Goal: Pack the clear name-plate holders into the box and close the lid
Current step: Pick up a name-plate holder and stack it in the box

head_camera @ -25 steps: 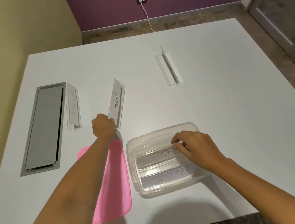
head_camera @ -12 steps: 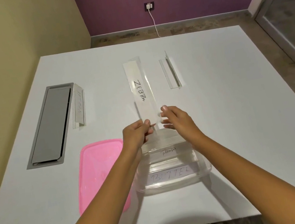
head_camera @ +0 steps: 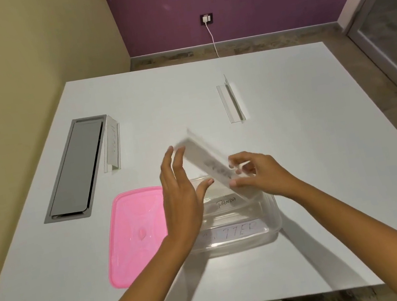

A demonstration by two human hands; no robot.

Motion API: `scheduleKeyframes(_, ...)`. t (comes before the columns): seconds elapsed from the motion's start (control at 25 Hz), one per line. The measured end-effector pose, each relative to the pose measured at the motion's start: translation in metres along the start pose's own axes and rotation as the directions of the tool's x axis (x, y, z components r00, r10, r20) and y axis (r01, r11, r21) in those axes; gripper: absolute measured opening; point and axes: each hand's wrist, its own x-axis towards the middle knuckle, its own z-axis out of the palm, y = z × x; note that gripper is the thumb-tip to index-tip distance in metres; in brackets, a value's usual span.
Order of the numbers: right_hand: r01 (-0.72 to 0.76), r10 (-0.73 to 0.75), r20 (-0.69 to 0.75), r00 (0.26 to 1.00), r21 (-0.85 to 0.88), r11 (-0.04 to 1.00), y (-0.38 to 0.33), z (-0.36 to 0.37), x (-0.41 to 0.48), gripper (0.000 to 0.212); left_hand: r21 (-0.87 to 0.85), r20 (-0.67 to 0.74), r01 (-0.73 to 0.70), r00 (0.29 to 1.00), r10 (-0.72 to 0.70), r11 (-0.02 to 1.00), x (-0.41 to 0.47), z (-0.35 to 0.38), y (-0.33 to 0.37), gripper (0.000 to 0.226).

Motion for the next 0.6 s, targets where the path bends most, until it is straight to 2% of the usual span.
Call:
scheduleKeyframes(0.08, 0.099, -0.075, 0.109, 0.991, -0.244, 0.965, 0.013, 0.0, -0.01, 0.062, 0.134, 0.105, -0.145, 0.986, 0.131, 0.98, -0.004, -0.007, -0.013, 0.086)
scheduleKeyframes(0.2, 0.184, -0.071, 0.265, 0.962, -0.43, 0.884, 0.026, 0.006, -0.022, 0.063, 0.203, 0.361, -0.231, 0.921, 0.147, 0.952, -0.016, -0.007, -0.032, 0.075)
scheduleKeyframes(0.32, 0.185, 0.004, 0.344, 0.939, -0.514, 0.838, 0.034, 0.017, -0.024, 0.064, 0.264, 0.518, -0.374, 0.832, 0.197, 0.889, -0.03, -0.002, -0.048, 0.05)
scheduleKeyframes(0.4, 0.186, 0.054, 0.393, 0.918, -0.547, 0.816, 0.039, 0.025, -0.023, 0.065, 0.296, 0.573, -0.427, 0.795, 0.199, 0.854, -0.037, 0.004, -0.055, 0.044)
scheduleKeyframes(0.48, 0.194, 0.085, 0.428, 0.9, -0.568, 0.799, 0.044, 0.034, -0.022, 0.065, 0.321, 0.617, -0.435, 0.77, 0.163, 0.841, -0.042, 0.01, -0.058, 0.041)
scheduleKeyframes(0.6, 0.194, 0.119, 0.44, 0.89, -0.602, 0.774, 0.05, 0.047, -0.018, 0.064, 0.352, 0.673, -0.374, 0.738, 0.046, 0.858, -0.046, 0.02, -0.064, 0.032)
